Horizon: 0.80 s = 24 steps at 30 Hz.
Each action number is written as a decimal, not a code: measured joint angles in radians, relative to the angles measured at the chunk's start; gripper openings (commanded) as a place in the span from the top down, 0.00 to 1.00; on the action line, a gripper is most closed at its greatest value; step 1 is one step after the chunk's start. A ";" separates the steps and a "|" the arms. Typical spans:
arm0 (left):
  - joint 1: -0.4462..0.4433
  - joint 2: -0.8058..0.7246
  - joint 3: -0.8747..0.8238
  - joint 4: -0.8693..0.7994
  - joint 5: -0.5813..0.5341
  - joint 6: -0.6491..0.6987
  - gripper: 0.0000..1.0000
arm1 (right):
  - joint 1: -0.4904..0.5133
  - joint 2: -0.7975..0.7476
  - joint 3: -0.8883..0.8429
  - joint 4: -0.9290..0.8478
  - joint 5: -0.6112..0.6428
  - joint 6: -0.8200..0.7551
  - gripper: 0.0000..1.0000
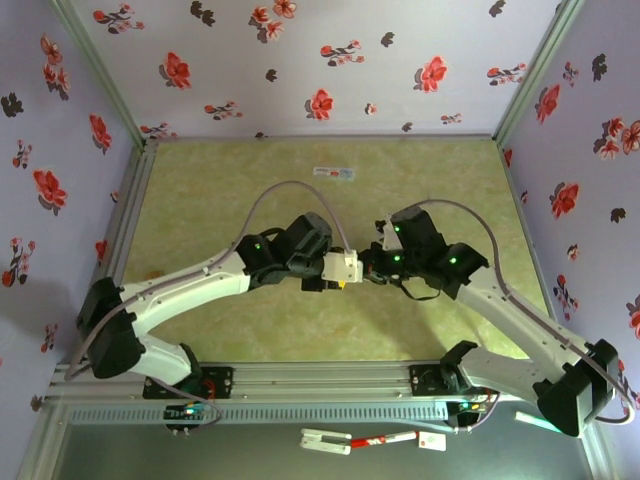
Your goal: Unlock with the key
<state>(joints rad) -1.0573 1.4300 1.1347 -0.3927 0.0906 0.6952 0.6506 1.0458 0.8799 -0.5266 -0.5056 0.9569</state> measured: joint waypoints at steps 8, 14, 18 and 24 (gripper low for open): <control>-0.030 -0.029 -0.247 0.425 -0.188 0.038 1.00 | -0.065 -0.031 -0.179 0.279 -0.029 0.434 1.00; -0.043 -0.013 -0.310 0.601 -0.278 0.045 1.00 | -0.077 -0.060 -0.254 0.431 -0.002 0.634 1.00; -0.045 0.014 -0.318 0.670 -0.302 0.045 1.00 | -0.083 -0.076 -0.275 0.471 0.031 0.698 1.00; -0.048 0.031 -0.317 0.738 -0.304 0.007 1.00 | -0.116 -0.119 -0.278 0.476 0.029 0.729 0.59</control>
<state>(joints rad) -1.1053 1.4609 0.8181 0.3450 -0.2138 0.7025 0.5350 0.9268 0.6014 -0.0502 -0.4763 1.6855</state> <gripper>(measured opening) 0.387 0.259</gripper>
